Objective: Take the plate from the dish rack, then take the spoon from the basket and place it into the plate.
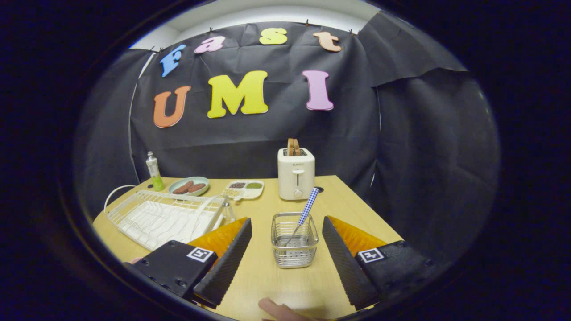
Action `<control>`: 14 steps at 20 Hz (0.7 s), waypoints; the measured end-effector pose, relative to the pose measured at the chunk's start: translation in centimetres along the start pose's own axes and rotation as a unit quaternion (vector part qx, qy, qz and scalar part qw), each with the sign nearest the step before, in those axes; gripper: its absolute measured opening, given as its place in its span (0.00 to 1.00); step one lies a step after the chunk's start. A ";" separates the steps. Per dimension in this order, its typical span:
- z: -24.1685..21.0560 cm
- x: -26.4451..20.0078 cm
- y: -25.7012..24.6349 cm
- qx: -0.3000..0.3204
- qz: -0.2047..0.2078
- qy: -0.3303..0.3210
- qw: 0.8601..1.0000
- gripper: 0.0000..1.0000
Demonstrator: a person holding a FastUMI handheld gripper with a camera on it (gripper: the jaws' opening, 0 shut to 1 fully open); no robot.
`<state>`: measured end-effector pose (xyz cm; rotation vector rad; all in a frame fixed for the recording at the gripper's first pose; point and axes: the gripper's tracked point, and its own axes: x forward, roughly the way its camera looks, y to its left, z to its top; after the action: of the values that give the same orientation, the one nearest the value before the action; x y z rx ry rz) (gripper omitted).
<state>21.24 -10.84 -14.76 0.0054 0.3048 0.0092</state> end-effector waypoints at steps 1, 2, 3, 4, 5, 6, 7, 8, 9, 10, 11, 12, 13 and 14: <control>0.5 1.2 -0.2 0.008 0.007 0.004 1.000 1.00; 0.9 2.5 -0.8 0.012 0.005 0.006 1.000 1.00; 0.9 3.9 -1.7 0.019 -0.002 0.015 1.000 1.00; 1.0 5.1 -2.1 0.028 0.002 0.024 0.999 1.00; 1.1 6.3 -2.2 0.040 0.002 0.035 0.999 1.00; 1.2 7.3 -2.7 0.046 0.000 0.045 0.998 1.00; 1.5 8.2 -2.7 0.054 0.006 0.049 0.997 0.96; 1.7 9.2 -2.9 0.061 0.004 0.051 0.997 0.92; 1.8 10.1 -3.3 0.067 -0.001 0.052 0.996 0.88; 1.9 10.9 -3.7 0.069 -0.009 0.052 0.996 0.84; 1.7 11.5 -3.7 0.065 -0.009 0.055 0.996 0.75; 1.4 12.1 -3.9 0.057 -0.014 0.058 0.997 0.69; 1.0 12.7 -3.8 0.051 -0.012 0.067 0.996 0.62; 1.0 12.2 -3.3 0.056 0.001 0.074 0.996 0.46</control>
<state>33.21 -14.00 -17.53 0.1168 0.4529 -0.0053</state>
